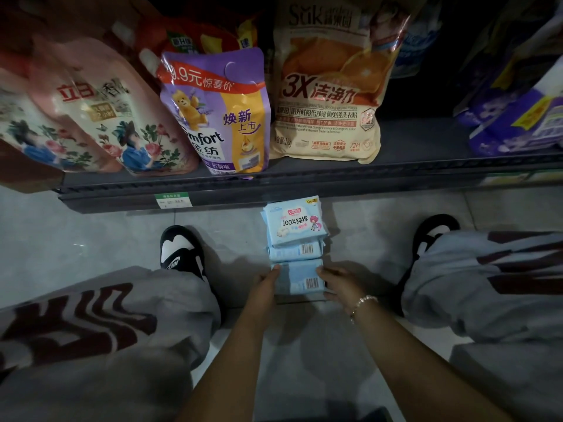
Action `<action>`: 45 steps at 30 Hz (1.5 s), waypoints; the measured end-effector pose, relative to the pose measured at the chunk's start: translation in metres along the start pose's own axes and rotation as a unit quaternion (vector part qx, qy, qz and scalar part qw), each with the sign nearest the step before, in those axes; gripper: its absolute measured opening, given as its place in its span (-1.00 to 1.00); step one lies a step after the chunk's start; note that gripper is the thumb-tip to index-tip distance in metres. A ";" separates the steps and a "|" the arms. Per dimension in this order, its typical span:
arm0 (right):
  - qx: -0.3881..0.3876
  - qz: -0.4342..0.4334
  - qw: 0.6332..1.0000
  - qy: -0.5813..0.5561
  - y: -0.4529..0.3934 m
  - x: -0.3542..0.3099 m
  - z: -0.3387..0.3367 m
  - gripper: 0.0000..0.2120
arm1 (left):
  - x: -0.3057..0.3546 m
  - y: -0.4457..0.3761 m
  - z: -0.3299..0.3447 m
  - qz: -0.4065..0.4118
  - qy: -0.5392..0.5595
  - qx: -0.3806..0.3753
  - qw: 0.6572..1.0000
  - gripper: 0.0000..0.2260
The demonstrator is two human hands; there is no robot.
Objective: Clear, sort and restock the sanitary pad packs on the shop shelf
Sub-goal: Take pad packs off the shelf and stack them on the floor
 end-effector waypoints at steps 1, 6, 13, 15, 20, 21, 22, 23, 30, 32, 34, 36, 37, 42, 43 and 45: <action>0.005 -0.004 1.000 0.017 -0.001 -0.003 -0.002 -0.93 | 0.005 0.005 0.001 0.002 -0.012 0.008 1.000 -0.30; 0.087 -0.113 0.986 0.081 0.001 -0.054 -0.011 -0.76 | 0.061 0.041 0.009 0.065 -0.057 0.070 0.994 -0.59; 0.039 -0.181 0.979 0.088 -0.008 -0.120 0.012 -0.58 | 0.119 0.050 0.032 0.108 -0.009 0.034 0.993 -0.76; 0.026 -0.179 0.977 0.110 -0.011 -0.129 0.015 -0.62 | 0.129 0.048 0.039 0.103 -0.042 0.027 0.993 -0.84; 0.072 -0.169 0.982 0.040 -0.014 -0.132 0.004 -0.64 | 0.129 0.041 0.033 0.112 -0.015 0.041 0.993 -0.90; 0.082 -0.165 0.983 0.018 -0.014 -0.130 0.003 -0.63 | 0.127 0.042 0.032 0.112 -0.002 0.046 0.993 -0.91; 0.090 -0.163 0.983 -0.001 -0.014 -0.130 0.003 -0.63 | 0.127 0.041 0.031 0.118 0.008 0.053 0.992 -0.91; 0.095 -0.164 0.982 -0.020 -0.012 -0.130 0.003 -0.64 | 0.129 0.042 0.031 0.124 0.017 0.055 0.991 -0.89; 0.120 -0.188 0.969 -0.107 -0.010 -0.125 0.003 -0.74 | 0.155 0.052 0.033 0.182 0.063 0.076 0.978 -0.83; 0.138 -0.206 0.964 -0.093 -0.010 -0.129 0.001 -0.75 | 0.156 0.049 0.034 0.178 0.050 0.072 0.980 -0.89; 0.157 -0.215 0.962 -0.051 -0.010 -0.132 -0.003 -0.76 | 0.153 0.047 0.032 0.179 0.025 0.084 0.980 -0.92; 0.159 -0.218 0.963 -0.013 -0.012 -0.130 -0.004 -0.77 | 0.148 0.045 0.028 0.179 0.001 0.092 0.980 -0.94; 0.156 -0.216 0.964 -0.002 -0.013 -0.128 -0.004 -0.77 | 0.144 0.044 0.027 0.177 -0.011 0.094 0.980 -0.93; 0.138 -0.203 0.968 0.043 -0.018 -0.131 -0.003 -0.75 | 0.147 0.046 0.026 0.175 -0.036 0.104 0.978 -0.84; 0.140 -0.200 0.969 0.048 -0.017 -0.133 -0.004 -0.75 | 0.150 0.049 0.027 0.175 -0.037 0.107 0.978 -0.82; 0.155 -0.204 0.966 0.033 -0.011 -0.140 -0.009 -0.79 | 0.156 0.061 0.030 0.189 -0.043 0.114 0.974 -0.74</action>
Point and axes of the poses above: each hand's wrist, its own y-axis away from the middle knuckle, its own z-axis out of the palm, x = y × z, the point moved 10 cm from there along -y, towards the middle knuckle, and after that the axes turned 7 degrees about -z, right-handed, at the moved point
